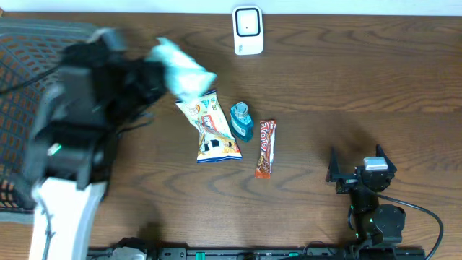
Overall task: Scan the item barcode
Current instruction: 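Carry the green wipe pack right of the red bar and release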
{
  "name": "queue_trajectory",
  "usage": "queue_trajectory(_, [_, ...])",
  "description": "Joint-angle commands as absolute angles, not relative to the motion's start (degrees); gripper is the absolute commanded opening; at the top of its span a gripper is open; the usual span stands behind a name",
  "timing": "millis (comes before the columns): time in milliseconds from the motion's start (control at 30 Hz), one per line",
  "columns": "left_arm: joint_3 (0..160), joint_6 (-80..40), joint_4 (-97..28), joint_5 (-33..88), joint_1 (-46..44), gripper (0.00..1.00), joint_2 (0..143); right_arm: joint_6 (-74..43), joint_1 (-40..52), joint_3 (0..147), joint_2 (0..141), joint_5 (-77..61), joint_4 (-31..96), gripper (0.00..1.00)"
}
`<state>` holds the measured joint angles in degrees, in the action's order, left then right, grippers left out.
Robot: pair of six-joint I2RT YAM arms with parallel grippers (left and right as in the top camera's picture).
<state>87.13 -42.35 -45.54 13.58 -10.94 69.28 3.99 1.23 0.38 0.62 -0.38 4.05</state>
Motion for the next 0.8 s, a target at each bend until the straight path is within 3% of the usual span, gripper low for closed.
queue_trajectory(0, [87.22, -35.11, -42.72, 14.35, -19.44, 0.07, 75.37, 3.88, 1.06, 0.32, 0.34, -0.51, 4.29, 0.99])
queue_trajectory(233, [87.22, -14.94, -35.88, 13.58, -35.55, 0.07, 88.79, 3.88, 1.06, 0.32, 0.34, -0.51, 4.29, 0.99])
queue_trajectory(433, [87.22, -13.76, -33.12, 5.26, -43.64, 0.07, 100.05, 3.88, 1.06, 0.32, 0.34, -0.49, 4.29, 0.99])
queue_trajectory(767, [87.22, -16.64, -27.29, 4.89, -47.99, 0.07, 116.03, 3.88, 1.06, 0.32, 0.34, -0.51, 4.29, 0.99])
